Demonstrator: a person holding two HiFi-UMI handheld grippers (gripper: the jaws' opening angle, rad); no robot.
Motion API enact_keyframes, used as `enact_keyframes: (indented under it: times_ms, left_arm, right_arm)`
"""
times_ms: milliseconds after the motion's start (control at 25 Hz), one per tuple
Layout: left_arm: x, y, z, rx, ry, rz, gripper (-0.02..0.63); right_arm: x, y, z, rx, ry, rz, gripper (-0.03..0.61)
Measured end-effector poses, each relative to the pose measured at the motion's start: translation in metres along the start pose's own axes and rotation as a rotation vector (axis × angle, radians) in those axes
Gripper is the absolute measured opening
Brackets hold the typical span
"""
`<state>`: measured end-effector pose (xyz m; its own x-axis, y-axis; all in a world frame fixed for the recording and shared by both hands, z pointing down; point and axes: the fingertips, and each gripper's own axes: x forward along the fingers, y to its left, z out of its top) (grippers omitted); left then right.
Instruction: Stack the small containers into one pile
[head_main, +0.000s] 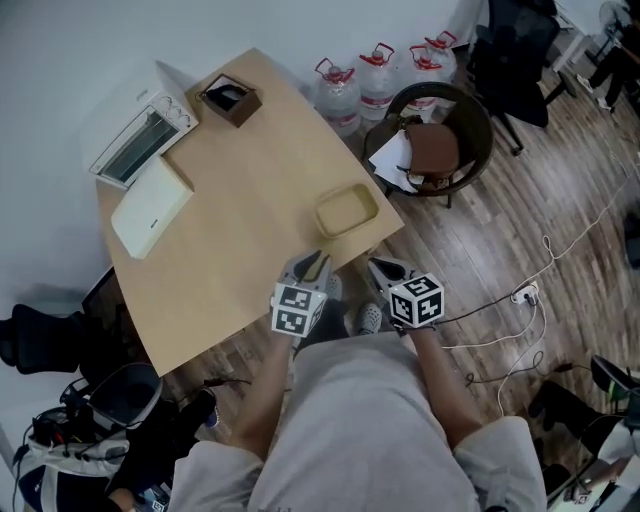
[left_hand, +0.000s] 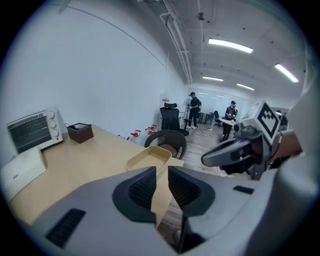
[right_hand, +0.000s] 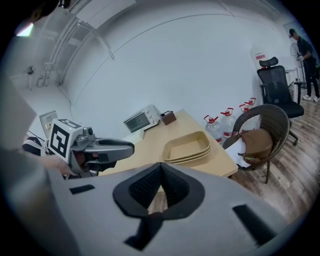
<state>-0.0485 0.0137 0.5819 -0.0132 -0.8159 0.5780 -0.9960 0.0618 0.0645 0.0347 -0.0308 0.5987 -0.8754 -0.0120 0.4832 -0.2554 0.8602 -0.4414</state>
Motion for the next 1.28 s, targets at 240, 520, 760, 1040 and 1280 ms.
enact_keyframes:
  times_ms: [240, 520, 760, 1040, 1280]
  left_arm:
    - [-0.011, 0.003, 0.007, -0.1, -0.03, 0.056, 0.069]
    - [-0.02, 0.001, 0.003, -0.117, -0.052, 0.105, 0.069]
    - [-0.026, -0.008, 0.001, -0.194, -0.083, 0.123, 0.051]
    - [-0.028, -0.004, -0.003, -0.23, -0.084, 0.131, 0.024]
    - [-0.024, -0.013, -0.003, -0.234, -0.069, 0.095, 0.005]
  right_arm:
    - [-0.002, -0.007, 0.004, -0.095, 0.01, -0.07, 0.006]
    - [-0.003, 0.006, 0.003, -0.154, 0.006, -0.054, 0.006]
    - [-0.006, 0.014, -0.001, -0.143, 0.005, -0.018, 0.005]
    - [-0.011, 0.007, 0.003, -0.103, -0.023, -0.035, 0.005]
    - [-0.018, 0.006, 0.002, -0.085, -0.037, -0.027, 0.005]
